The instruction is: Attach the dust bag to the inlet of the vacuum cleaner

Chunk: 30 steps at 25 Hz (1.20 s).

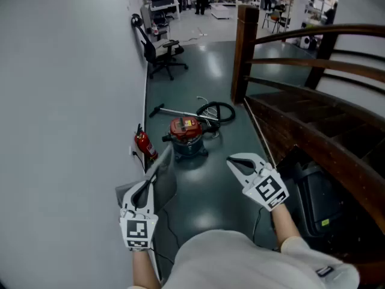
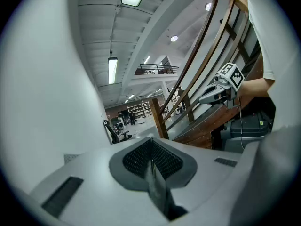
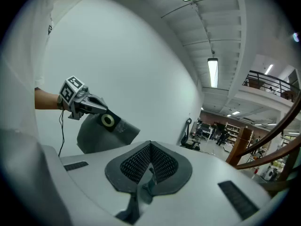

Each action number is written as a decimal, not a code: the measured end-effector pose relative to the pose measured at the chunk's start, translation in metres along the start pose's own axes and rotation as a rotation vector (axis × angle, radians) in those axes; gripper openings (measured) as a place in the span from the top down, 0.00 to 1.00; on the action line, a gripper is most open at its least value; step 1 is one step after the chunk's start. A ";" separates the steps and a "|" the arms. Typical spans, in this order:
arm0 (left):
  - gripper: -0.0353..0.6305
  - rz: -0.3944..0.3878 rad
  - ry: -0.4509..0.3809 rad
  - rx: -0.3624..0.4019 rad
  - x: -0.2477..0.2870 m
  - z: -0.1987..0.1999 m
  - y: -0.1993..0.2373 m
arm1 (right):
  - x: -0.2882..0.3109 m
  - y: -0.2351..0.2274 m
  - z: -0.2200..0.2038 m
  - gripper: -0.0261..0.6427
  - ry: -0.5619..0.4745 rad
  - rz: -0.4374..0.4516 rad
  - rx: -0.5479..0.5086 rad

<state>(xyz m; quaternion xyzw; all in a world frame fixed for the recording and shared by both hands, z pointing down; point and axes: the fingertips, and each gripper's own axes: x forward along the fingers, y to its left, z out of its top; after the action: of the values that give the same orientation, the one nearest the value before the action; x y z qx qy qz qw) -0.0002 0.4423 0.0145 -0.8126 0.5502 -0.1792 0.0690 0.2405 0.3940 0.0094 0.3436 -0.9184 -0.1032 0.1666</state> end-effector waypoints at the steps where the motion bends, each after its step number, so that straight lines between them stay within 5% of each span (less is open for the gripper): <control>1: 0.92 0.000 0.001 0.000 0.001 0.000 0.000 | 0.001 -0.001 -0.001 0.92 0.000 0.000 0.003; 19: 0.92 -0.002 0.003 -0.004 0.025 0.006 -0.005 | 0.015 -0.020 -0.004 0.92 -0.062 0.027 0.038; 30: 0.92 0.093 0.036 -0.021 0.042 0.007 -0.006 | 0.013 -0.035 -0.011 0.92 -0.111 0.095 0.039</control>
<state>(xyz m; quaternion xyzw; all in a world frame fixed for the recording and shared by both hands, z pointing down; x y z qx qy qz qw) 0.0211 0.4058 0.0193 -0.7835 0.5904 -0.1848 0.0586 0.2565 0.3584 0.0123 0.2964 -0.9434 -0.0963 0.1134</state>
